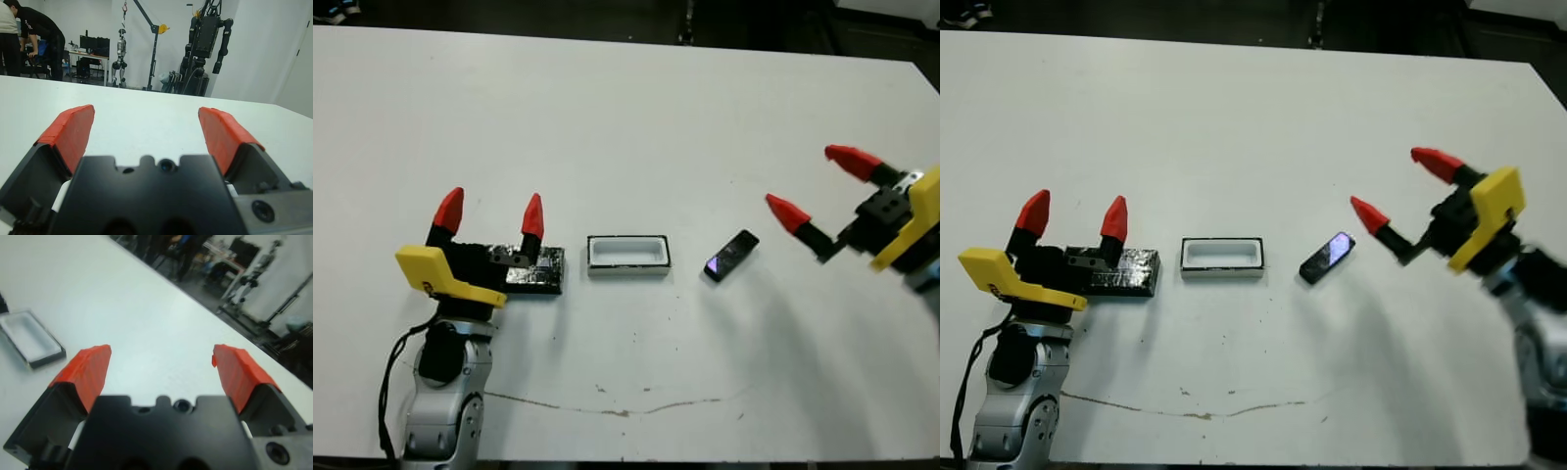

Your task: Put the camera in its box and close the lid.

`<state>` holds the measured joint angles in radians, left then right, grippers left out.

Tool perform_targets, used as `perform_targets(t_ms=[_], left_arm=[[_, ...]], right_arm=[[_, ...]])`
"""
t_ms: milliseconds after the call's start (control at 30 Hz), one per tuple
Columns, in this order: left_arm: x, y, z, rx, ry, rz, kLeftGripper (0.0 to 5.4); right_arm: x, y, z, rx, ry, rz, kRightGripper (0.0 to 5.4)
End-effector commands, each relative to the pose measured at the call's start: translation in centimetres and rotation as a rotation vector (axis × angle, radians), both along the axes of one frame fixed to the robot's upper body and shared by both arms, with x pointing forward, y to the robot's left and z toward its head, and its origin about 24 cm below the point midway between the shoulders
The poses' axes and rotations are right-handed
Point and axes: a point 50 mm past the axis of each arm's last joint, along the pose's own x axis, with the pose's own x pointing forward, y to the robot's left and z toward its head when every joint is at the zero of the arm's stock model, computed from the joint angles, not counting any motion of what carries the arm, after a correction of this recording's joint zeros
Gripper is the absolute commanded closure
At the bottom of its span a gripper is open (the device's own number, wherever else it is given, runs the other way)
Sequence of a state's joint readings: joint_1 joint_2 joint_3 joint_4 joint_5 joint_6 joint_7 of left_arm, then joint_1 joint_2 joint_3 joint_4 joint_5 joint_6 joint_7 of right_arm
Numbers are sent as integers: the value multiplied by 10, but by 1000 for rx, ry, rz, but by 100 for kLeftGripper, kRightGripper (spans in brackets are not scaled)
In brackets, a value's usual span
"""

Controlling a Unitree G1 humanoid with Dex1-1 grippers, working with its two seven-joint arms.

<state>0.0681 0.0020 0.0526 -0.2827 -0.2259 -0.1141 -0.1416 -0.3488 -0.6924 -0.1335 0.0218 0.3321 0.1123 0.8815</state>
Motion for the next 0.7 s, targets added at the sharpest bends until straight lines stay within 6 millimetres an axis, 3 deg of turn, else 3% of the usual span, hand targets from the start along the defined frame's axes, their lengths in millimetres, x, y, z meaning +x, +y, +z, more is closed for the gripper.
perform_targets(t_ms=[33,300,700], left_arm=[[-1,1,-4,7,21,11,1],[-2,1,-5,8,22,21,1],[-2,1,-6,3,30,26,1]], right_arm=[[14,-5,16,-140,27,62,0],[46,-5,26,-296,287,251,0],[59,23,17,-640,419,426,0]])
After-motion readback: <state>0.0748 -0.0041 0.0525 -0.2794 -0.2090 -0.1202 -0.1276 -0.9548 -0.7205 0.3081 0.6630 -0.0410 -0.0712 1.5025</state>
